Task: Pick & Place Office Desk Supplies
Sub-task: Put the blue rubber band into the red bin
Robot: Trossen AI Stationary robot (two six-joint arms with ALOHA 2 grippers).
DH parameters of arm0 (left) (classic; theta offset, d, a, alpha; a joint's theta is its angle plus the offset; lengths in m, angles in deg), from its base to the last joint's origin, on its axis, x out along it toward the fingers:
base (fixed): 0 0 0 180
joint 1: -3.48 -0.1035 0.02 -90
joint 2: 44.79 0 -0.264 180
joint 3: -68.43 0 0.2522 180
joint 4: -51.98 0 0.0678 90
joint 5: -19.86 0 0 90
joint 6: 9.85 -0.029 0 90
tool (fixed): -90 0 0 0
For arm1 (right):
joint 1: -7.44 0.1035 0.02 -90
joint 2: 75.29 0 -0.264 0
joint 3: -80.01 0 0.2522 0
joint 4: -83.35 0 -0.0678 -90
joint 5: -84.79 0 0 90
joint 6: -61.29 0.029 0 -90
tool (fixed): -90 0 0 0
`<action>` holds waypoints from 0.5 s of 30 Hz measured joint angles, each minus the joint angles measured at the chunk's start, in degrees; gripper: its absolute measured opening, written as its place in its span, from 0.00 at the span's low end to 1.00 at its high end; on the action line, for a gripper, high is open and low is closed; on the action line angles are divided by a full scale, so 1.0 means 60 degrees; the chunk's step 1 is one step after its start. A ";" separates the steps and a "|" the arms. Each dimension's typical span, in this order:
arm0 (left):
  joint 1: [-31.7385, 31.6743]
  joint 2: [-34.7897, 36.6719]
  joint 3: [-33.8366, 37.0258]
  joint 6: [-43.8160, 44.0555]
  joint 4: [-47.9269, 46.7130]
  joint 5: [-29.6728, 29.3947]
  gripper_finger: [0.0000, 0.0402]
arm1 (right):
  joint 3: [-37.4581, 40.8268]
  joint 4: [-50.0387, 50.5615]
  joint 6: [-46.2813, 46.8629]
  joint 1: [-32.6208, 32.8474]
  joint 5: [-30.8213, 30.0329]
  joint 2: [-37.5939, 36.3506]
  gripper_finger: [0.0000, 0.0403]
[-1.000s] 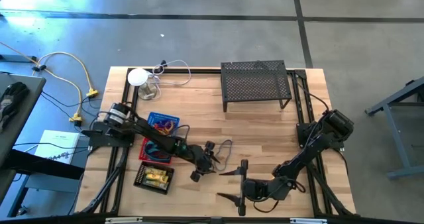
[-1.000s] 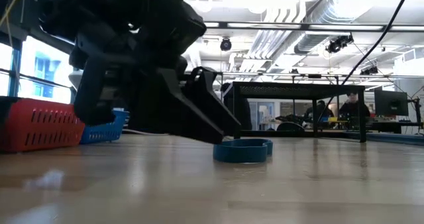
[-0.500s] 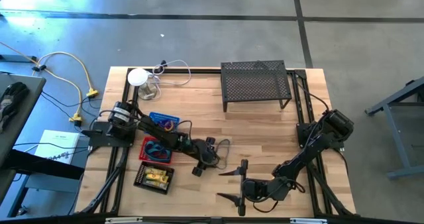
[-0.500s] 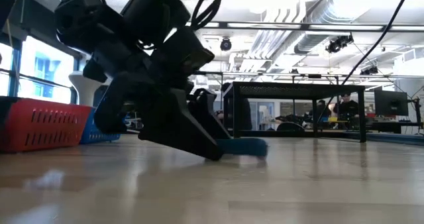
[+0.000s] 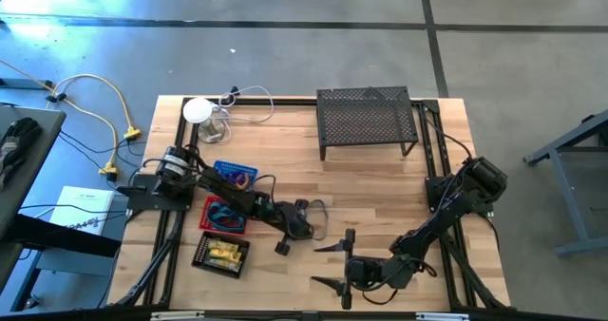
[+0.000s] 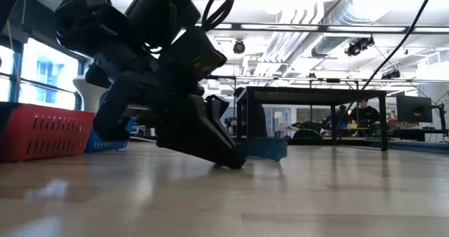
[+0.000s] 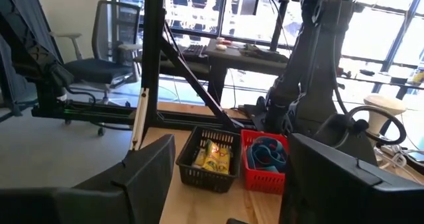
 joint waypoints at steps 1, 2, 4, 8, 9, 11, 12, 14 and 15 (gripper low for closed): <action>-0.0004 0.0025 0.0000 0.0079 -0.0026 -0.0025 0.02 | 0.0000 0.0029 0.0013 -0.0002 0.0000 -0.0001 0.71; 0.0002 0.0094 0.0000 0.0207 -0.0117 -0.0054 0.01 | 0.0000 0.0080 0.0048 -0.0002 -0.0003 -0.0004 0.71; 0.0058 0.0361 0.0017 0.0495 -0.0506 -0.0133 0.01 | 0.0000 0.0208 0.0179 -0.0002 0.0000 -0.0004 0.71; 0.0134 0.1527 0.0054 0.0571 -0.2116 -0.0573 0.01 | 0.0000 0.0318 0.0250 0.0002 0.0000 -0.0004 0.71; 0.0186 0.1926 0.0050 0.0589 -0.2553 -0.0803 0.00 | 0.0000 0.0350 0.0251 0.0007 0.0000 -0.0004 0.71; 0.0320 0.2743 0.0047 0.0776 -0.3562 -0.1271 0.00 | 0.0000 0.0437 0.0257 0.0015 0.0000 -0.0004 0.71; 0.0413 0.3160 0.0047 0.0905 -0.4049 -0.1397 0.00 | 0.0000 0.0482 0.0281 0.0024 -0.0011 -0.0004 0.71; 0.0606 0.4078 0.0047 0.1203 -0.4901 -0.1437 0.00 | 0.0000 0.0538 0.0288 0.0027 -0.0015 0.0000 0.71; 0.0714 0.4537 0.0045 0.1331 -0.5228 -0.1440 0.00 | 0.0000 0.0592 0.0288 0.0027 -0.0001 -0.0004 0.71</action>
